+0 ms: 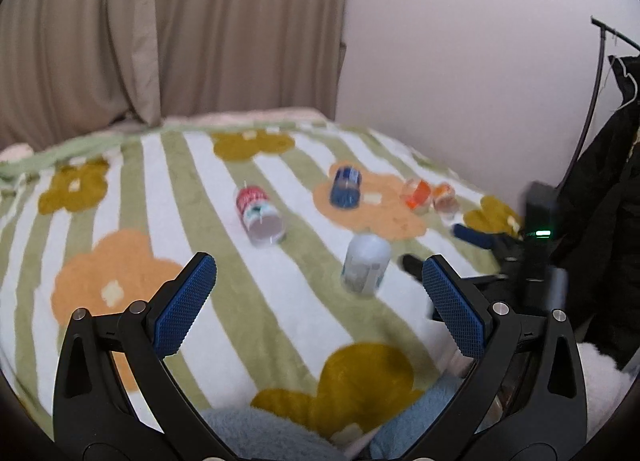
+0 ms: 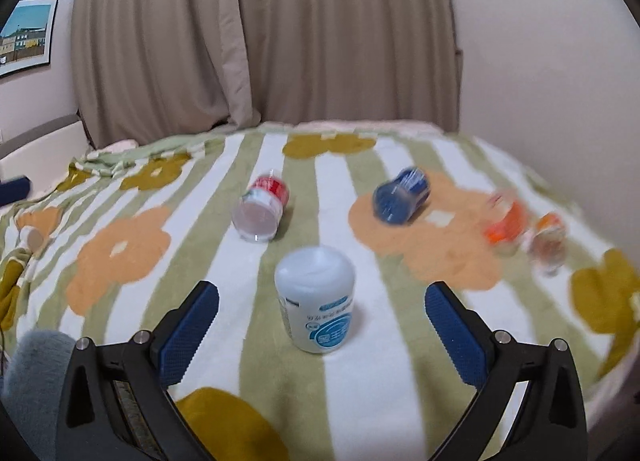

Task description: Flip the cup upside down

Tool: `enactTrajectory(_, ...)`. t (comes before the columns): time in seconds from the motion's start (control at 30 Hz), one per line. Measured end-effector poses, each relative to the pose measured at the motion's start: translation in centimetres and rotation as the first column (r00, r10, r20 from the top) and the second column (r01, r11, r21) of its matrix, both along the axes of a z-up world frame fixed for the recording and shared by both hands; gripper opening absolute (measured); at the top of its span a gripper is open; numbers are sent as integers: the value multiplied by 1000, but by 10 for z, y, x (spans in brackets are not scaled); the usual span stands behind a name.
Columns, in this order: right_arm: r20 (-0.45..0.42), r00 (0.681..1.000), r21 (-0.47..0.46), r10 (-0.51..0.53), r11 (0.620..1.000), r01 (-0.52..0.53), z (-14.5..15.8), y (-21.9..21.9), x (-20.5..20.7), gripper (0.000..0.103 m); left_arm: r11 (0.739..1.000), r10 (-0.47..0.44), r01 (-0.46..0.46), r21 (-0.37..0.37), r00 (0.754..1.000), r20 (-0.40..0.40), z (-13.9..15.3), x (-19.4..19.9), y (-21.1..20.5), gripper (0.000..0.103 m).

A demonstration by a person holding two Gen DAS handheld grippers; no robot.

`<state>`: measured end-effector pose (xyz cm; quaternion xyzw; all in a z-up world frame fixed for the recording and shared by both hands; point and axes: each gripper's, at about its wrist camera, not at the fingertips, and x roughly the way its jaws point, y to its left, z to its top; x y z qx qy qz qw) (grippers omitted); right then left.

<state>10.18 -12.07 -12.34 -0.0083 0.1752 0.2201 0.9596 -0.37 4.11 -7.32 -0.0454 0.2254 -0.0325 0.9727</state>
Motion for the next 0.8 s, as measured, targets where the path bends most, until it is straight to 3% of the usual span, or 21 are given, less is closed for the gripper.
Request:
enactTrajectory(0.17,150,975,39,-161,987,157,67,-32,-54,103,998,-7,-3,65,987,159,44,-7,-13,103)
enactTrajectory(0.37,185,933,111,-308,950,292,114,-59,-98,103,989,38,-81,121,946,321,81,-15,-31,103)
enactTrajectory(0.53,196,896,127,-399,916,380,116,-71,-124,103,990,44,-84,110,945,324,77,-25,-37,103)
enactTrajectory(0.8,177,876,112,-450,893,436,101,-79,-140,103,994,3,-35,100,953,304,68,-43,-44,103)
